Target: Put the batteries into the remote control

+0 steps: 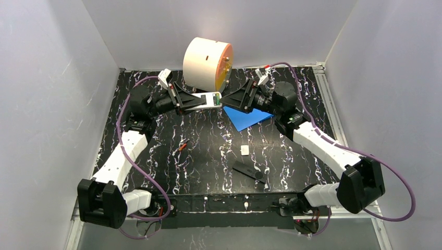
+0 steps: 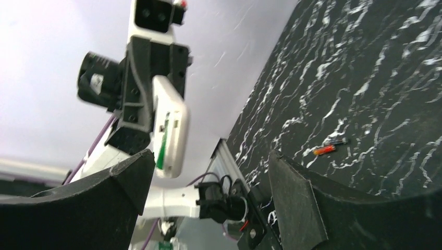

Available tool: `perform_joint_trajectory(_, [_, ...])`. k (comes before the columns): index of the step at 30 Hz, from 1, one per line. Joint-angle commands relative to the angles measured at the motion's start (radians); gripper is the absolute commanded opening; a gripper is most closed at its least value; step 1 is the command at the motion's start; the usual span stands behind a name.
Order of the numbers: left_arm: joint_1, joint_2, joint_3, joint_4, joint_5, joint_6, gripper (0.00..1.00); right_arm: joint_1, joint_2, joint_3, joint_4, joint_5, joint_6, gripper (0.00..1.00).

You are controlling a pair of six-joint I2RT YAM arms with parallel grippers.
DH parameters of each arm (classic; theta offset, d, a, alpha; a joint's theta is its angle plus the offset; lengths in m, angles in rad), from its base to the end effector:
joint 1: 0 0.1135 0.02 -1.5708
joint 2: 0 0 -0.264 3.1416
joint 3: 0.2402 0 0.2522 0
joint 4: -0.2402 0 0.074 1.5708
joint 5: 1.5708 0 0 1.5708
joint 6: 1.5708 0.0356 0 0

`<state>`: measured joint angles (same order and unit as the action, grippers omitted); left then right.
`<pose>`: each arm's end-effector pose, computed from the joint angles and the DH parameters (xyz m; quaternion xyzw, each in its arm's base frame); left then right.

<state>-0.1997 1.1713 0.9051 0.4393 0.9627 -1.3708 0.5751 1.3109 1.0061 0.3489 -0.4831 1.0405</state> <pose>0.2513 -0.0807 0.3664 -0.0197 0.6711 -0.6904 0.2693 0.2505 0.1821 0.3570 -0.0134 0.6930 0.6213 0.3653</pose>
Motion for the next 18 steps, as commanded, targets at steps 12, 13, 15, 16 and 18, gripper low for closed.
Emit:
perform_joint_trajectory(12, [0.0,-0.001,0.046,0.028,0.094,0.033,0.0,0.001,0.044,0.029,0.161,-0.173,0.066,0.73])
perform_joint_trajectory(13, [0.0,-0.001,0.047,0.028,0.093,0.035,0.0,0.0,0.05,0.033,0.157,-0.179,0.066,0.71])
perform_joint_trajectory(15, [0.0,-0.001,0.048,0.028,0.094,0.032,0.0,0.0,0.058,0.041,0.147,-0.192,0.06,0.67])
perform_joint_trajectory(16, [0.0,0.0,0.049,0.028,0.095,0.032,0.0,0.0,0.062,0.042,0.147,-0.199,0.058,0.65])
perform_joint_trajectory(18, [0.0,0.002,0.051,0.028,0.099,0.032,0.0,0.0,0.066,0.045,0.141,-0.202,0.057,0.6])
